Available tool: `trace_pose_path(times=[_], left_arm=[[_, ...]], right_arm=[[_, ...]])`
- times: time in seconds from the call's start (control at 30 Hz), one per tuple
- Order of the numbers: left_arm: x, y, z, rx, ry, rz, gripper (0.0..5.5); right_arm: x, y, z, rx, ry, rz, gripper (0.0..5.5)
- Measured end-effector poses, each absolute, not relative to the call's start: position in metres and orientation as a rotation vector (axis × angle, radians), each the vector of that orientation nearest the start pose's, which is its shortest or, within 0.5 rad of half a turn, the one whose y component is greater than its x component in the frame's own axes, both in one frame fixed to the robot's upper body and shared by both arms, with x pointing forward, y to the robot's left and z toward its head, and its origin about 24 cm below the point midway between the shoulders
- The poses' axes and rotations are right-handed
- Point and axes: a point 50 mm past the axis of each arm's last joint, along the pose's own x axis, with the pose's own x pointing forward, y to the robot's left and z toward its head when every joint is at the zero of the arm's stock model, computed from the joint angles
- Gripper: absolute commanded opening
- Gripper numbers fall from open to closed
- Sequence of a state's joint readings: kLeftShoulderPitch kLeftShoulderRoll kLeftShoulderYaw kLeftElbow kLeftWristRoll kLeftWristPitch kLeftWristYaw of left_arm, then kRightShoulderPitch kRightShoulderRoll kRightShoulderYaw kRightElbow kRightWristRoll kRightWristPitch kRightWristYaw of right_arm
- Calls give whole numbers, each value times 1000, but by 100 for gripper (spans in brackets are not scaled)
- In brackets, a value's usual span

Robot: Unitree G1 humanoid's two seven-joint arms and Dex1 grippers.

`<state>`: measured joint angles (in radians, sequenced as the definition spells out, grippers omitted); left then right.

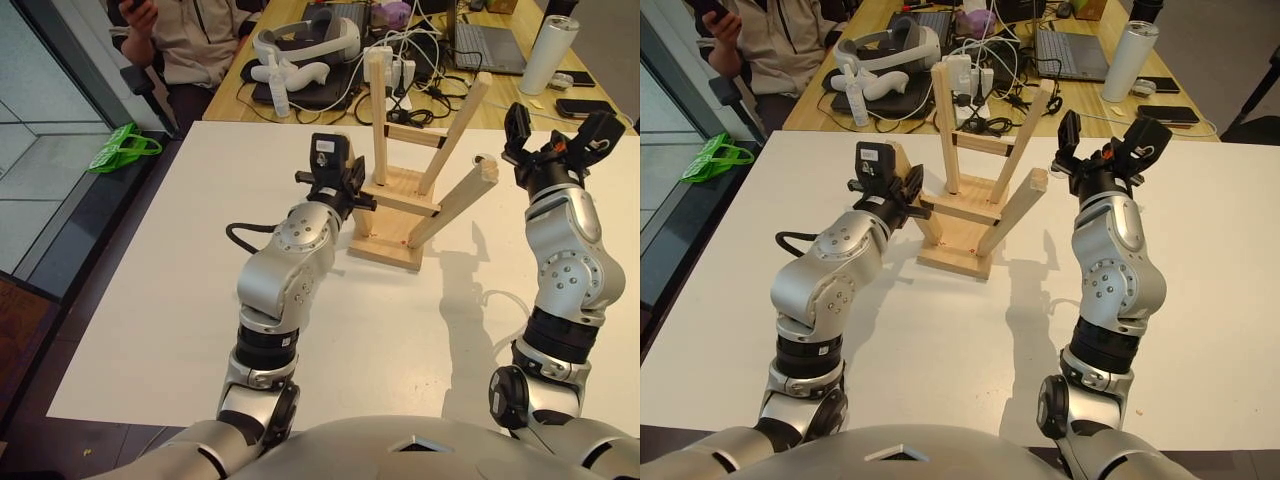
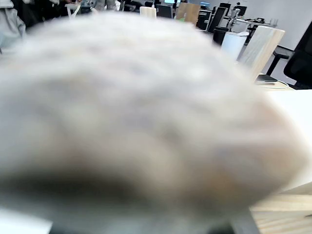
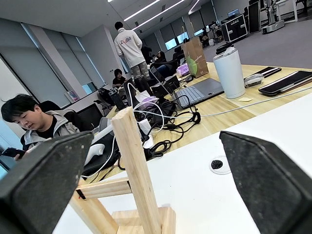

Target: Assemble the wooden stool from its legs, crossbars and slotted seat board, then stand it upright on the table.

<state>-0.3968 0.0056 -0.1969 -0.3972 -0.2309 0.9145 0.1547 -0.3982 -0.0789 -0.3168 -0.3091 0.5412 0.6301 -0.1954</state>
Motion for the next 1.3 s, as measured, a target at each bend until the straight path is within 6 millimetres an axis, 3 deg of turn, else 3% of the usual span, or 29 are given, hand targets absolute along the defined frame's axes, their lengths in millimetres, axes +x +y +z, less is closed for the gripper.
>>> trace_pose_path(times=[0.23, 0.27, 0.37, 0.43, 0.77, 1.03, 1.13, 1.3], left_arm=[[280, 73, 139, -53, 174, -284, 105], [280, 74, 139, -64, 180, -278, 142], [279, 76, 123, -54, 271, -271, 191], [279, 75, 123, -68, 275, -269, 215], [283, 79, 127, -174, 315, -225, 215], [292, 87, 145, -336, 283, -207, 215], [289, 78, 146, -306, 281, -249, 215], [276, 65, 128, -14, 322, -355, 215]], right_arm=[[297, -188, 165, 436, -84, -68, 482], [297, -188, 165, 433, -84, -68, 482], [297, -187, 165, 431, -86, -62, 482], [297, -187, 165, 430, -87, -59, 482], [298, -186, 165, 430, -88, -58, 482], [298, -186, 165, 430, -88, -57, 482], [298, -186, 165, 430, -88, -57, 482], [297, -187, 165, 428, -88, -62, 482]])
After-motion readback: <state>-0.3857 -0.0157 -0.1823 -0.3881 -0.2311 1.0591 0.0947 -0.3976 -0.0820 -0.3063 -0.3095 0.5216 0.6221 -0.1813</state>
